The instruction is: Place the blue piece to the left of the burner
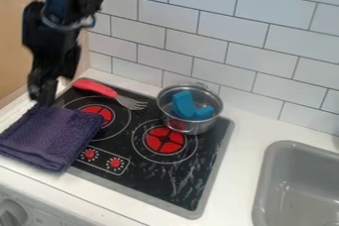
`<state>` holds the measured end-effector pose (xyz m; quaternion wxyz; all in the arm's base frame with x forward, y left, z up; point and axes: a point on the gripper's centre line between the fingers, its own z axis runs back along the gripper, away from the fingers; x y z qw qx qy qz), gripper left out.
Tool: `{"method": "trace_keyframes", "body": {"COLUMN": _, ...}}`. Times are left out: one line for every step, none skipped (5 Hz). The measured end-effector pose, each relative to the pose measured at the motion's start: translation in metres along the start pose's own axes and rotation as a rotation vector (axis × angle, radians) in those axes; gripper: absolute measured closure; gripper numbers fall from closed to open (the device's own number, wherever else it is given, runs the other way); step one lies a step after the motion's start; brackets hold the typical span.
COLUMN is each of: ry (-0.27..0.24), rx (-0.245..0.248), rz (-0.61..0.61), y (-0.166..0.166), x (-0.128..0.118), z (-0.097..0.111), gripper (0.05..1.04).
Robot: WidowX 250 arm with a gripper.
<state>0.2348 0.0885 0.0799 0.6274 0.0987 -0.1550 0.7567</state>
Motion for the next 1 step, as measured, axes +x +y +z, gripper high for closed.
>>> {"method": "trace_keyframes", "body": {"ry": -0.001, "rx": -0.007, "rz": 0.001, "y": -0.0002, "x": 0.0, "z": 0.0017, "gripper": 0.085}}
